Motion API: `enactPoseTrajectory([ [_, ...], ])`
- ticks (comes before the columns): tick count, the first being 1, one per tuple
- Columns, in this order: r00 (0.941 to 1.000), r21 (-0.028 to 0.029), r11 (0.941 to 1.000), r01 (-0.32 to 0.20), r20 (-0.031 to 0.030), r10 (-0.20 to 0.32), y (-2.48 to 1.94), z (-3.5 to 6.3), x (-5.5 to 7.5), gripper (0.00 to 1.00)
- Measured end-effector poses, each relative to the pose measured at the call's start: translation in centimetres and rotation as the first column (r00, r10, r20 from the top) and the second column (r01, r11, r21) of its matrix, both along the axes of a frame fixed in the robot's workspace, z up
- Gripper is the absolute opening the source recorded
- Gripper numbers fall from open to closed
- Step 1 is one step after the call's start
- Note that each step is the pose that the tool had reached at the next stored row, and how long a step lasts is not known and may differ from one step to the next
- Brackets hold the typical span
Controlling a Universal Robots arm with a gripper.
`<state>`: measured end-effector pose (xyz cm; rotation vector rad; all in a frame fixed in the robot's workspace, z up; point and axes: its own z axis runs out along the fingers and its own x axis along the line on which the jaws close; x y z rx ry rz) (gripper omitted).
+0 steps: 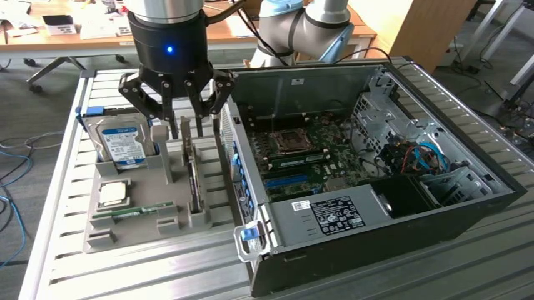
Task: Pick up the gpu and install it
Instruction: 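Pick up the gpu and move the gpu toward the slot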
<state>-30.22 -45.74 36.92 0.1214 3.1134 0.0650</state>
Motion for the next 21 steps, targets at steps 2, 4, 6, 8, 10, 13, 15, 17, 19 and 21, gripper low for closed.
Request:
enactPoseTrajectory([
  [2,1.0,0.0,1.0,0.0,0.0,0.0,0.0,-0.01,0.0,0.42],
  [4,1.0,0.0002,1.0,0.0,0.0002,0.0,0.0,-0.13,0.0,0.42],
  [6,1.0,0.0,1.0,0.0,0.0,0.0,0.0,-0.25,0.0,0.42],
  [8,1.0,0.0,1.0,0.0,0.0,0.0,0.0,-0.36,0.0,0.42],
  [10,1.0,-0.0001,1.0,0.0,-0.0001,0.0,0.0,-0.37,0.0,0.42],
  [13,1.0,0.0,1.0,0.0,-0.0001,0.0,0.0,-0.38,0.0,0.42],
  [15,1.0,0.0002,1.0,0.0,0.0003,0.0,0.0,-0.44,0.0,0.42],
  [17,1.0,0.0001,1.0,0.0,0.0002,0.0,0.0,-0.59,0.0,0.42],
  [19,1.0,0.0,1.0,0.0,0.0,0.0,0.0,-0.77,0.0,0.42],
  [21,1.0,-0.0001,1.0,0.0,-0.0001,0.0,0.0,-0.9,0.0,0.42],
])
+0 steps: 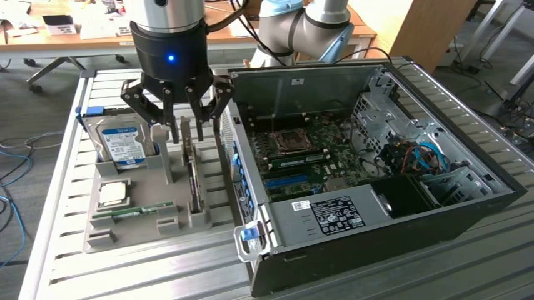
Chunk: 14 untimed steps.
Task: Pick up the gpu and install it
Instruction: 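Pick up the gpu and move the gpu toward the slot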
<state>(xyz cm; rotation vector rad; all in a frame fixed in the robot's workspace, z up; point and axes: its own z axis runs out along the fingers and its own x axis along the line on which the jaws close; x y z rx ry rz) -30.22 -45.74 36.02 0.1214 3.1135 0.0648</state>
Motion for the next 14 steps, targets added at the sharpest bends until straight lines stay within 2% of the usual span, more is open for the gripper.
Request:
enactPoseTrajectory([
  [6,1.0,0.0001,1.0,0.0,0.0002,0.0,0.0,-0.13,0.0,0.42],
  [14,1.0,0.0001,1.0,0.0,0.0001,0.0,0.0,-1.05,0.0,0.42],
])
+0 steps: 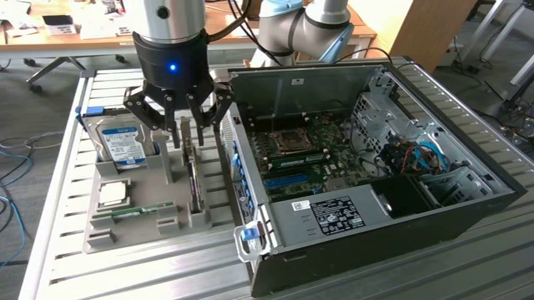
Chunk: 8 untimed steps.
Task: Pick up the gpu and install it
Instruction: 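Pick up the gpu and move the gpu toward the slot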
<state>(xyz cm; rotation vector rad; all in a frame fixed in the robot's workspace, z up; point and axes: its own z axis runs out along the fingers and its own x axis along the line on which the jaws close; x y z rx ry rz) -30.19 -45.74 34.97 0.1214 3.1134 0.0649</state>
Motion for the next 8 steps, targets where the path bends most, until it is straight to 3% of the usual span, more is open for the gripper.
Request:
enactPoseTrajectory([
  [8,1.0,0.0003,1.0,0.0,0.0003,0.0,0.0,-0.12,0.0,0.42],
])
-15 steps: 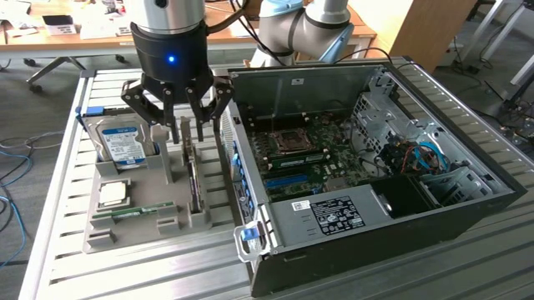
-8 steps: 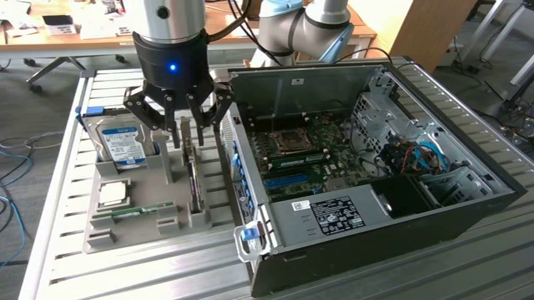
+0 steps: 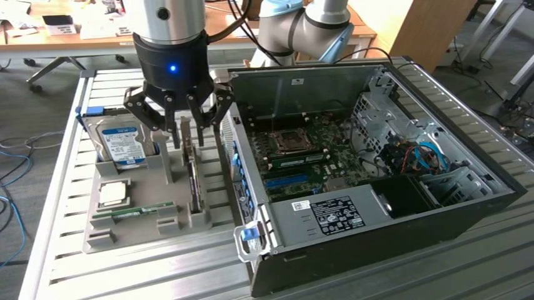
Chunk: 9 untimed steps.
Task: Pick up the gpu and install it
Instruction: 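Pick up the gpu and move the gpu toward the slot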
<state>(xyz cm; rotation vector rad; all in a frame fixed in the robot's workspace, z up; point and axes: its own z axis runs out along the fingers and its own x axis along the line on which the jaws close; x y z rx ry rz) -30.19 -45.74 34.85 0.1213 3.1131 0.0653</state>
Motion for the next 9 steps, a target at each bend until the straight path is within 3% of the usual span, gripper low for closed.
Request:
enactPoseTrajectory([
  [9,1.0,-0.0004,1.0,0.0,-0.0005,0.0,0.0,-0.47,0.0,0.42],
])
